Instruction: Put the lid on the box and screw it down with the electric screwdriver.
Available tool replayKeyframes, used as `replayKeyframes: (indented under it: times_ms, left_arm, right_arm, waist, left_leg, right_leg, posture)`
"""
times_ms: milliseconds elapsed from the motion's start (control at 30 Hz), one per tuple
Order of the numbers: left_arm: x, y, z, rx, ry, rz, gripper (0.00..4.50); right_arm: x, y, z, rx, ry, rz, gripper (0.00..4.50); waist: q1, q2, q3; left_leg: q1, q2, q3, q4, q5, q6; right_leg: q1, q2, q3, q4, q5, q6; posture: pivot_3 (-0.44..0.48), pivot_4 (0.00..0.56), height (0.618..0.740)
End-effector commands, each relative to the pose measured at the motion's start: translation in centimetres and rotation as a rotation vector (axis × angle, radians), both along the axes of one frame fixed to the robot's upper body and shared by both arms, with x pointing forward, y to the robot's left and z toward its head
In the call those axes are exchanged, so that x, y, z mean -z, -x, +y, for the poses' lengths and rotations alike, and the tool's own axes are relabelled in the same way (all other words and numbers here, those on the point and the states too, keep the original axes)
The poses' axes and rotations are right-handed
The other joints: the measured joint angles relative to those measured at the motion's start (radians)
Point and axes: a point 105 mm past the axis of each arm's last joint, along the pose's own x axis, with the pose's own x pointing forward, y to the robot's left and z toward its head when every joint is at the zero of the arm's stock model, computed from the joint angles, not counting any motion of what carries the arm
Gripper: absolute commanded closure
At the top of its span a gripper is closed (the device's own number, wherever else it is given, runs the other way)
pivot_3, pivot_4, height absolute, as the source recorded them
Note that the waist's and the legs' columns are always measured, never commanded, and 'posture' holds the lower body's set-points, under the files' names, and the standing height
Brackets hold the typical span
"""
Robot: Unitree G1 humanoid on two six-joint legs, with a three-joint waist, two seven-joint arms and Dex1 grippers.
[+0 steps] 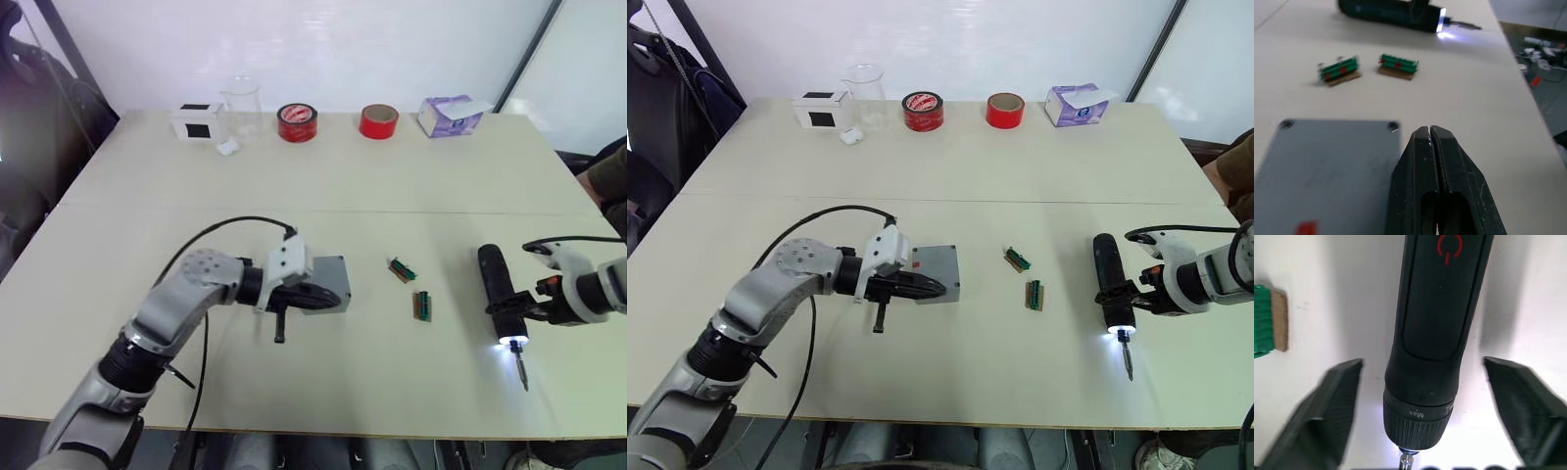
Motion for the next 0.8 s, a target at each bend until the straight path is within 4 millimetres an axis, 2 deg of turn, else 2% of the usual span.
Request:
replayKeyframes:
  times_ms: [33, 167, 267, 300, 400, 467, 533, 700, 800]
  left_arm:
    - [-1.7, -1.2, 1.9, -0.092, 0.032, -0.059, 4.50]
    - [-3.1, -1.9, 4.5, -0.195, 0.076, -0.048, 4.50]
    - [-3.1, -2.8, 6.7, -0.292, 0.068, -0.033, 4.50]
    - [-2.7, -3.1, 7.2, -0.317, 0.055, -0.026, 4.50]
    - [-1.1, -3.8, 7.7, -0.364, 0.007, -0.007, 4.50]
    - [0.3, -4.5, 7.5, -0.399, -0.029, 0.011, 4.50]
    - [1.4, -5.0, 7.4, -0.427, -0.062, 0.029, 4.50]
    - [2.5, -4.4, 5.7, -0.370, -0.111, 0.037, 4.50]
    - [2.7, -4.2, 4.8, -0.352, -0.110, 0.044, 4.50]
  right_arm:
    - [-2.3, -0.8, 0.0, -0.011, -0.004, -0.101, 0.01]
    - [-6.9, -1.9, 0.5, -0.055, 0.006, -0.288, 0.01]
    - [-10.0, -2.7, 1.0, -0.179, 0.165, -0.455, 0.01]
    - [-10.7, -3.0, 1.7, -0.244, 0.204, -0.512, 0.01]
    - [-11.2, -3.5, 7.0, -0.494, 0.139, -0.689, 0.01]
    - [-9.5, -2.3, 11.8, -0.722, 0.043, -0.757, 0.01]
    - [-7.0, -0.6, 15.2, -0.873, -0.025, -0.768, 0.01]
    - [-1.7, 0.4, 19.4, -0.974, -0.033, -0.761, 0.01]
    - [-0.3, 0.2, 20.3, -0.976, -0.030, -0.759, 0.01]
  waist:
    - [0.000, 0.000, 0.000]
    - [-0.002, 0.000, 0.000]
    - [-0.002, 0.001, 0.000]
    - [-0.001, 0.001, 0.000]
    - [-0.001, 0.000, 0.000]
    - [-0.001, -0.004, -0.001]
    - [0.003, -0.004, -0.001]
    - [0.011, -0.005, 0.000]
    - [0.017, -0.005, 0.000]
  left_leg:
    - [0.000, 0.000, 0.000, 0.000, 0.000, 0.000]
    - [0.000, 0.000, 0.001, 0.000, 0.000, 0.000]
    - [0.000, 0.001, 0.001, -0.001, 0.000, 0.000]
    - [0.000, 0.001, 0.001, -0.001, 0.000, 0.000]
    - [0.001, 0.001, 0.000, -0.001, 0.000, 0.000]
    - [0.001, 0.001, 0.000, -0.001, 0.000, -0.001]
    - [0.001, 0.001, -0.001, -0.001, 0.000, -0.001]
    - [0.000, 0.000, -0.001, 0.000, 0.001, -0.001]
    - [0.000, 0.000, -0.002, 0.003, 0.001, -0.001]
  right_leg:
    - [0.000, 0.000, 0.000, 0.000, 0.000, 0.000]
    - [0.000, 0.000, 0.000, 0.000, 0.000, 0.000]
    - [-0.001, 0.000, 0.000, 0.001, 0.000, 0.000]
    - [-0.002, 0.000, 0.000, 0.001, 0.000, 0.001]
    - [-0.001, 0.000, -0.002, 0.001, 0.000, 0.001]
    - [0.000, 0.001, -0.002, 0.001, 0.001, 0.002]
    - [0.001, 0.001, -0.002, 0.001, 0.002, 0.005]
    - [0.001, -0.001, -0.004, 0.002, 0.001, 0.005]
    - [0.002, -0.002, -0.004, 0.002, 0.000, 0.002]
  posture:
    - [0.000, 0.150, 0.740]
    - [0.000, 0.150, 0.740]
    - [0.000, 0.150, 0.740]
    - [0.000, 0.150, 0.740]
    - [0.000, 0.150, 0.740]
    - [0.000, 0.150, 0.740]
    - [0.000, 0.150, 0.740]
    - [0.000, 0.150, 0.740]
    - [0.000, 0.150, 0.740]
